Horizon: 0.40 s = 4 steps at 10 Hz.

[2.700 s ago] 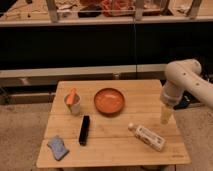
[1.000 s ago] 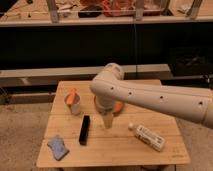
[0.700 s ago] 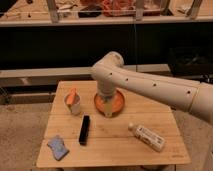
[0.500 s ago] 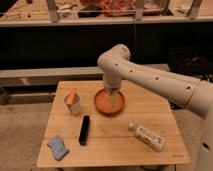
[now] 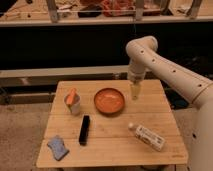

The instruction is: Move the arm in a circular motion

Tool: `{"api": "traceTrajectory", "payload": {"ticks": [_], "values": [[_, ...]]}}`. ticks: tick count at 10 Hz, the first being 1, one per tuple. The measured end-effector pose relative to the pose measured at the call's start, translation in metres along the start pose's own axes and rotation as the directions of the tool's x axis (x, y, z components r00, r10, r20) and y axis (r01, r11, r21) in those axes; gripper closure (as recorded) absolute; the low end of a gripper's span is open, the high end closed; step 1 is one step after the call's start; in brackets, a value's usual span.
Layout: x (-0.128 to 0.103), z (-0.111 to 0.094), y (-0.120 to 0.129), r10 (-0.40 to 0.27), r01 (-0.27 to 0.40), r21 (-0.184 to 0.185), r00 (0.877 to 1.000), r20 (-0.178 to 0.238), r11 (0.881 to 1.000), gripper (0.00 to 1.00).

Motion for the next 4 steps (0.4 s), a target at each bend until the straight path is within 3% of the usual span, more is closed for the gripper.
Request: {"api": "traceTrajectory", "payload": {"ticks": [2, 4], "values": [[0.057, 0.009, 0.003, 0.067, -0.067, -0.025, 0.998, -0.011, 0.997, 0.2], [0.097, 0.013, 0.017, 0.102, -0.103, -0.028, 0.995, -0.013, 0.994, 0.2]]}}
